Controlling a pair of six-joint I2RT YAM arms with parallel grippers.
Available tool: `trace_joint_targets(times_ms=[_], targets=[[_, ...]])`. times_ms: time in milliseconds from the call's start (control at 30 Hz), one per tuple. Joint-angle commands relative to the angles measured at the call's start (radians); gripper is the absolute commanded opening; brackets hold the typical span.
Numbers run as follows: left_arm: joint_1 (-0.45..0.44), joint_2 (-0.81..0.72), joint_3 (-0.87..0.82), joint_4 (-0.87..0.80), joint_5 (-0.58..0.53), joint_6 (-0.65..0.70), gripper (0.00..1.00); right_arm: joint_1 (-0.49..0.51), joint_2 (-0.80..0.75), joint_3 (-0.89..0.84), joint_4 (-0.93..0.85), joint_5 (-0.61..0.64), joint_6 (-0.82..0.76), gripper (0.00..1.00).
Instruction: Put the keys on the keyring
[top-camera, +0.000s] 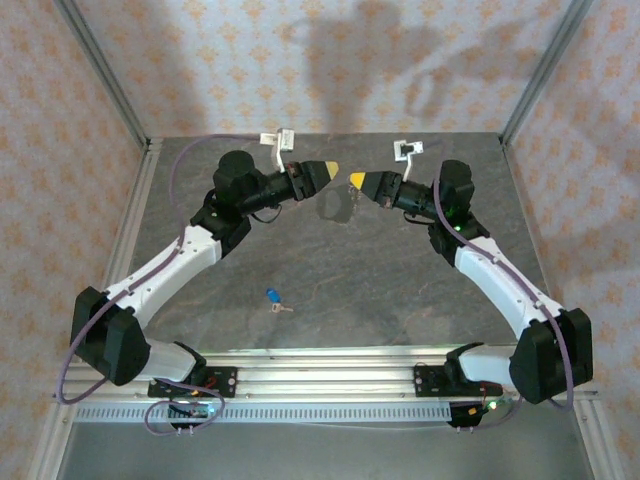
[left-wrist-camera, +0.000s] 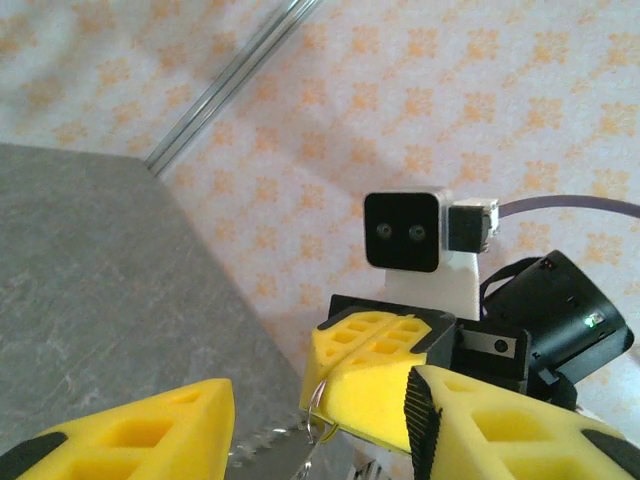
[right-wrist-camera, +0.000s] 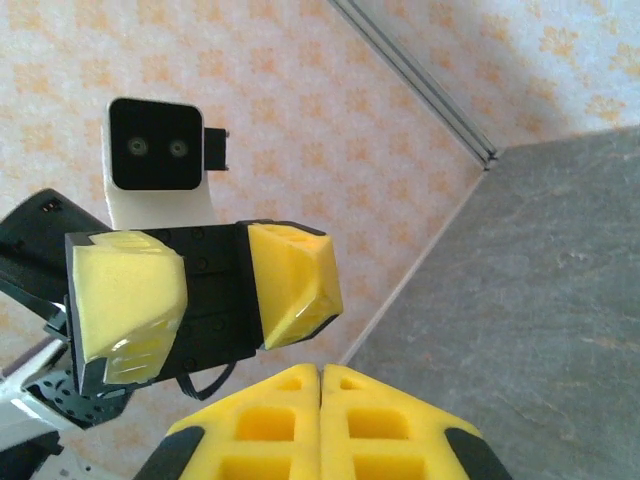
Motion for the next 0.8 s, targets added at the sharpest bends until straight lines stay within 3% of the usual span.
trace_joint_targets(times_ms=[0,433,767], targets=[[0.007,0.026,-0.006,0.129,0.031,-0.047,0.48,-0.005,0.018,-0.006,0.202,0.021,0.102,0.0],[-0.002,0.08,0.002,0.247,0.047,-0.117,0.45,0.0,0.068,-0.004,0.364,0.049,0.23,0.0],[-0.055,0.074,0.003,0.255,0.099,-0.09,0.41,0.009,0.078,0.027,0.222,0.063,0.134,0.0]])
